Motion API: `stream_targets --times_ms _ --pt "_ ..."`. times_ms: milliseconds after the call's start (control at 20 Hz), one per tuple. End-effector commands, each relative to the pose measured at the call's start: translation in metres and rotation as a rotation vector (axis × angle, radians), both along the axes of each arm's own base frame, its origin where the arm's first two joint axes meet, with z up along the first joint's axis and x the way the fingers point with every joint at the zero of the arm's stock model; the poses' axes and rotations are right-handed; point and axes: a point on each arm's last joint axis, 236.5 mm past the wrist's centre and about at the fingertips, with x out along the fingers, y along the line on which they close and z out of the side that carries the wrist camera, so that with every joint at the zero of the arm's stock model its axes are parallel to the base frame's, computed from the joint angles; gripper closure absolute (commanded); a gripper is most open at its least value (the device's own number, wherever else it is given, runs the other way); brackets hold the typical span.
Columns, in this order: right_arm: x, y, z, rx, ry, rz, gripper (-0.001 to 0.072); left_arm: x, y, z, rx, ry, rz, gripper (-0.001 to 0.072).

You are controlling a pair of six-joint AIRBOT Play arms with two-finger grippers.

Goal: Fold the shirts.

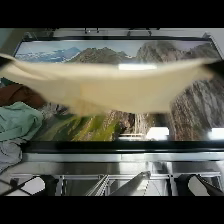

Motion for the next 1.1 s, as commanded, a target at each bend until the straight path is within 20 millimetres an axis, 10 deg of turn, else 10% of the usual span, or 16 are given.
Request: stream_targets --times_ms 0,200,350,700,1050 --pt "-0.054 0.004 0.137 0.074 -0.393 -0.096 0.0695 -0.092 -0.034 0.125 -0.031 -0.508 0.043 0.0683" --pt "-0.078 0.021 0.172 0.064 -0.506 -0.073 0.0696 -0.121 -0.058 0.173 0.121 -0.717 0.16 0.0683" --pt "-0.057 0.011 0.148 0.026 -0.423 -0.092 0.0695 -0.099 -0.047 0.156 0.232 -0.625 0.182 0.0683" --pt "0.05 0.019 -0.029 -0.106 0.015 -0.091 0.0695 0.029 -0.038 -0.029 0.204 0.019 0.026 0.0683" --pt "0.162 0.011 -0.225 -0.029 0.361 -0.157 0.0695 0.173 -0.041 -0.2 0.19 0.308 0.043 0.0684"
